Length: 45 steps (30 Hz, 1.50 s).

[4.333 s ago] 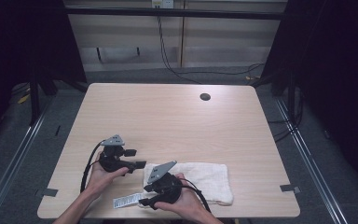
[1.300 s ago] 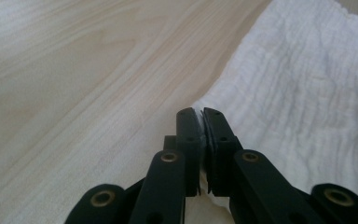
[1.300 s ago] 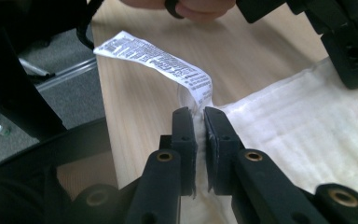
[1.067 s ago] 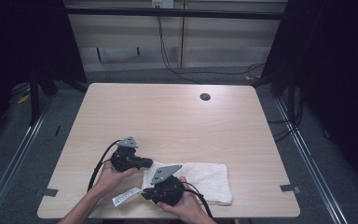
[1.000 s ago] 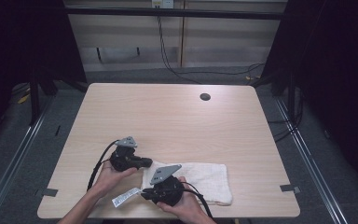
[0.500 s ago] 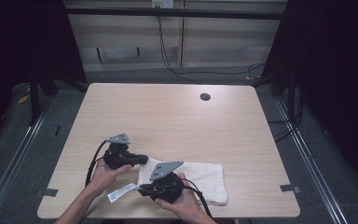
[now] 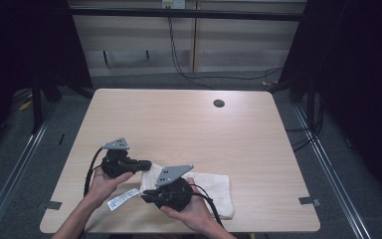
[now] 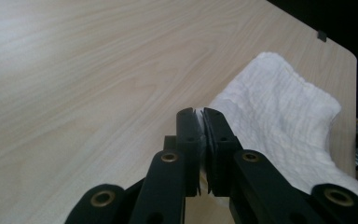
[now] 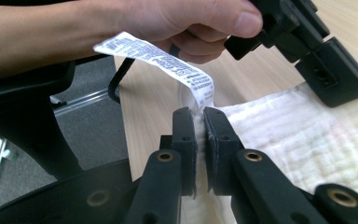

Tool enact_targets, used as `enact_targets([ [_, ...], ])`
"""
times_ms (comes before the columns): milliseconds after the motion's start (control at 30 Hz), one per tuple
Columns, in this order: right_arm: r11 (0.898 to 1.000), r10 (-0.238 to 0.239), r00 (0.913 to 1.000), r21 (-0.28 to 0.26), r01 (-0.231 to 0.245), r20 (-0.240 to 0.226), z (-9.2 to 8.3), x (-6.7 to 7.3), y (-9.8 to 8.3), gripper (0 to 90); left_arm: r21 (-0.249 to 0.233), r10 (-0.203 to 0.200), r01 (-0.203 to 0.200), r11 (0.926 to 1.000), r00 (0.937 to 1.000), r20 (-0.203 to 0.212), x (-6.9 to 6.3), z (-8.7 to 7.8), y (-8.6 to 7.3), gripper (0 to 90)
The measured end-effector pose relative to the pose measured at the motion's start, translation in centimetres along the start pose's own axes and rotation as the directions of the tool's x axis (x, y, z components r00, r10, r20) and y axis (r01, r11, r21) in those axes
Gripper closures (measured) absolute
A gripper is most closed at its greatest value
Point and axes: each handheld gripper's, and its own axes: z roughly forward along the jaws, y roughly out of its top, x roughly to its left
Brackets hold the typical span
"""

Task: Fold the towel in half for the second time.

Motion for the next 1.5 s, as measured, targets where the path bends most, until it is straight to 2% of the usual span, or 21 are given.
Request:
enact_targets([
  [100,1.0,-0.011,0.9999,0.001,0.011,0.007,0.0,0.1,0.6,84.0,-0.002,-0.005,0.004,1.0,0.9999,-0.011,0.2,-0.4,0.2,86.0],
  [167,1.0,-0.005,1.0,-0.013,0.005,-0.001,0.1,-0.1,1.1,84.1,-0.006,0.014,-0.014,0.9999,0.9996,-0.025,0.3,-1.0,0.5,86.0],
  [233,1.0,-0.01,0.9999,-0.016,0.01,-0.007,0.3,-0.1,1.5,84.3,-0.04,0.027,-0.028,0.9988,0.9991,-0.033,0.4,-1.9,0.7,86.0],
  [467,0.998,-0.003,0.9994,-0.063,0.001,-0.034,1.7,-0.1,3.2,84.3,-0.052,0.003,-0.006,0.9987,0.9985,-0.055,1.3,-3.6,0.9,86.1],
  [533,0.997,-0.005,0.9992,-0.079,0.002,-0.04,1.9,0.0,3.8,84.3,-0.061,0.009,-0.014,0.998,0.9968,-0.079,1.2,-4.2,1.2,86.1],
  [567,0.996,-0.009,0.9989,-0.085,0.006,-0.045,2.0,0.0,4.2,84.4,-0.082,0.004,-0.011,0.9965,0.9971,-0.075,1.1,-4.5,1.4,86.1],
  [667,0.991,-0.002,0.9982,-0.13,-0.006,-0.06,2.1,0.2,5.4,84.5,-0.085,0.023,-0.031,0.9959,0.995,-0.097,0.7,-5.4,2.3,86.1],
  [733,0.99,-0.009,0.9982,-0.142,0.0,-0.06,2.2,0.2,5.7,84.5,-0.09,0.018,-0.027,0.9956,0.9952,-0.096,0.8,-5.4,2.2,86.1],
  [833,0.991,0.002,0.9983,-0.133,-0.01,-0.058,2.1,0.2,5.0,84.5,-0.098,-0.009,0.003,0.9952,0.9978,-0.066,1.3,-5.0,1.8,86.1],
  [933,0.992,0.012,0.9991,-0.124,-0.017,-0.042,1.7,0.1,4.1,84.5,-0.081,-0.008,0.004,0.9967,0.9988,-0.049,1.3,-4.2,1.8,86.1],
  [1067,0.994,0.014,0.9999,-0.106,-0.015,-0.006,0.5,0.2,3.7,84.4,-0.05,0.02,-0.021,0.9985,0.9995,-0.025,0.4,-2.5,2.7,86.1],
  [1167,0.996,0.006,0.9999,-0.093,-0.004,0.014,-0.4,0.2,3.5,84.4,-0.04,0.026,-0.027,0.9988,0.9996,-0.011,-0.2,-1.3,3.2,86.1],
  [1233,0.997,0.002,0.9996,-0.082,0.0,0.029,-1.0,0.2,3.2,84.4,-0.017,0.031,-0.031,0.9994,0.9995,0.002,-0.3,-0.6,3.3,86.1],
  [1267,0.997,0.008,0.9993,-0.076,-0.005,0.037,-1.2,0.1,2.9,84.4,0.004,0.038,-0.038,0.9993,0.9993,0.004,-0.4,0.2,3.3,86.1],
  [1367,0.997,0.026,0.9985,-0.074,-0.023,0.049,-1.9,-0.2,1.8,84.4,0.027,0.048,-0.048,0.9985,0.9988,0.008,-0.8,1.5,3.3,86.1],
  [1500,0.996,0.052,0.9956,-0.079,-0.046,0.078,-2.7,-0.3,0.4,84.3,0.042,0.032,-0.033,0.9986,0.999,0.033,-0.9,2.9,3.2,86.1],
])
